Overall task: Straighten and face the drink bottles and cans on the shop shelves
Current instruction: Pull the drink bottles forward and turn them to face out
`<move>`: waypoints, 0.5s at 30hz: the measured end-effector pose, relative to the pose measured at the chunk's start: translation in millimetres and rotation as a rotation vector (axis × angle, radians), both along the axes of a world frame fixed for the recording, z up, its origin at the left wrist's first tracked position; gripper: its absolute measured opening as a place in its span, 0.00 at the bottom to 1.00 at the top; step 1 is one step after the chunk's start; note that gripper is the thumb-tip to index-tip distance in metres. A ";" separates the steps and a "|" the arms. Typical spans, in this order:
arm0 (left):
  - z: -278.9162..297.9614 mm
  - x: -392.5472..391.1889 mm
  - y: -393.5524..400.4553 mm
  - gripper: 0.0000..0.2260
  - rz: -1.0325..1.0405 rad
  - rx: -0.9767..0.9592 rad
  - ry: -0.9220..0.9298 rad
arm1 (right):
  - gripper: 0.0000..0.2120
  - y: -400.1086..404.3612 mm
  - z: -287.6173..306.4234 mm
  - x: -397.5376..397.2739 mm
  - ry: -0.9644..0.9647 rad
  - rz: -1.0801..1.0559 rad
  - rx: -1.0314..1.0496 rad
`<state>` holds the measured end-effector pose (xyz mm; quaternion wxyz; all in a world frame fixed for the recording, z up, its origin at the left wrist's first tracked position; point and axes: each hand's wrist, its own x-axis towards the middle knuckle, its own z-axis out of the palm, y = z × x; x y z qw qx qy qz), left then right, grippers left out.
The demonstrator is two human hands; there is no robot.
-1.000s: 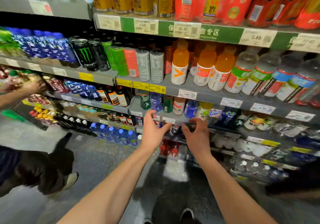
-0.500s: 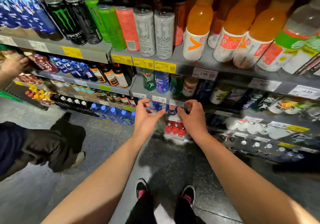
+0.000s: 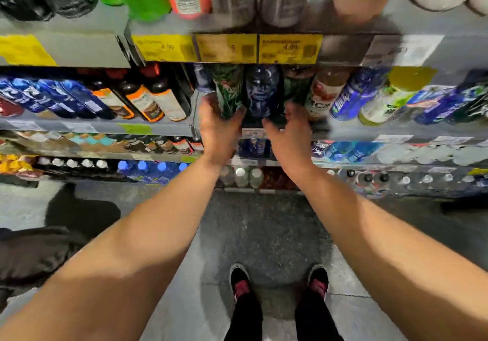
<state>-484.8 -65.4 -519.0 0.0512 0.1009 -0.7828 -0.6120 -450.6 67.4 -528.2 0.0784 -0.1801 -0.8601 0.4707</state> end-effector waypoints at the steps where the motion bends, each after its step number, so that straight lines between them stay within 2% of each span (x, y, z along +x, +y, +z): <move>1: -2.8 -9.2 -0.6 0.22 0.029 -0.019 -0.011 | 0.28 -5.7 -3.6 -6.1 0.039 -0.017 0.004; 4: -9.8 -34.7 1.4 0.35 0.017 -0.153 -0.013 | 0.31 -19.9 -12.2 -23.2 0.130 -0.065 -0.018; 10: -23.5 -52.6 1.2 0.32 0.011 -0.148 0.045 | 0.36 -39.6 -19.9 -46.8 0.176 -0.149 -0.114; 15: -27.5 -51.9 -8.0 0.35 0.019 -0.209 0.077 | 0.38 -41.8 -23.2 -59.9 0.103 -0.183 -0.003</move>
